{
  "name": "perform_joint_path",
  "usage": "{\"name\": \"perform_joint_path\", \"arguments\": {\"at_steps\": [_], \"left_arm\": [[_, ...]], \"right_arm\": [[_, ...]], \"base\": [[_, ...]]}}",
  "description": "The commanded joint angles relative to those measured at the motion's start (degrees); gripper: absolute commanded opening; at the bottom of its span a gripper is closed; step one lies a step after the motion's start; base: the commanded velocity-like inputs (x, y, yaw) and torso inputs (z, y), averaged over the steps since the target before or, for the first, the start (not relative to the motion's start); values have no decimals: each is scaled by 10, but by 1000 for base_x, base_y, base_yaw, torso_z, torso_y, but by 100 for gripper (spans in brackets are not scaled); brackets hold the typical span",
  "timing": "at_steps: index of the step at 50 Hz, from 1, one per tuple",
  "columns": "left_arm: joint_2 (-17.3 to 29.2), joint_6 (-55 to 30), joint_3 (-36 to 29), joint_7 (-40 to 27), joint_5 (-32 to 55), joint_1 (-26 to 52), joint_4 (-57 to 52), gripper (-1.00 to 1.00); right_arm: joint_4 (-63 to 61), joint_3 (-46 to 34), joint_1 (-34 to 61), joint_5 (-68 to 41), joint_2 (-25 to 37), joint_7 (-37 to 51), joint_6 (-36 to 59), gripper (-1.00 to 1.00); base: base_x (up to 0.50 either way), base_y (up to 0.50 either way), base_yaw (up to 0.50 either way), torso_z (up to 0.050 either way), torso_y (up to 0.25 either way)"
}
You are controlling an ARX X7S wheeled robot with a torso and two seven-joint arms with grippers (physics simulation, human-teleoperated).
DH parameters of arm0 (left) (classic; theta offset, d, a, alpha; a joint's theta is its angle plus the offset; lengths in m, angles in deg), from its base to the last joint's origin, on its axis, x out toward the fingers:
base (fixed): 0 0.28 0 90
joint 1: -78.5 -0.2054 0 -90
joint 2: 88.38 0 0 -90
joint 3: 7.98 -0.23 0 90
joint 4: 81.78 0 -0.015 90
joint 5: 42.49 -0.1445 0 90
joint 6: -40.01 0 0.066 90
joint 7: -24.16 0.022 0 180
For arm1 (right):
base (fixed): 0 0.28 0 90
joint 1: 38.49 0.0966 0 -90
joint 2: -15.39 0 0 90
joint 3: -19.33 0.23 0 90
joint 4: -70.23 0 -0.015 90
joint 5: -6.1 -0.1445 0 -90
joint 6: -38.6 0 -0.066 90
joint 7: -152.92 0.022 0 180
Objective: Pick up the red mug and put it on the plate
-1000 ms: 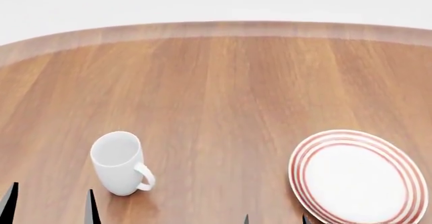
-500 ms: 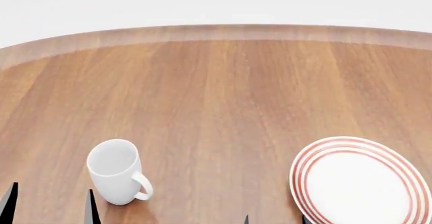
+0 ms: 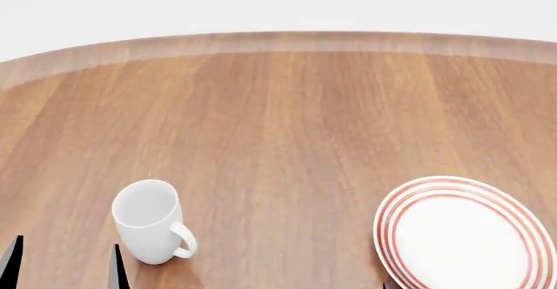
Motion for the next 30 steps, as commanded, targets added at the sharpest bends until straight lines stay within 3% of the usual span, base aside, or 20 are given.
{"name": "perform_joint_path", "arguments": {"at_steps": [1,14,30], "left_arm": [[2,2,-4,0,4,1,1,100],[3,7,-8,-1,8,3,4,100],[6,6,-14,1,12,4,4,100]], "right_arm": [[-124,-1,-45,5,39,23,57,100],[-209,2,-107,10,72,37,64,100],[-185,6,-218,28,103,29,-66,100]], "base": [[0,0,0,0,0],[0,0,0,0,0],[0,0,0,0,0]]}}
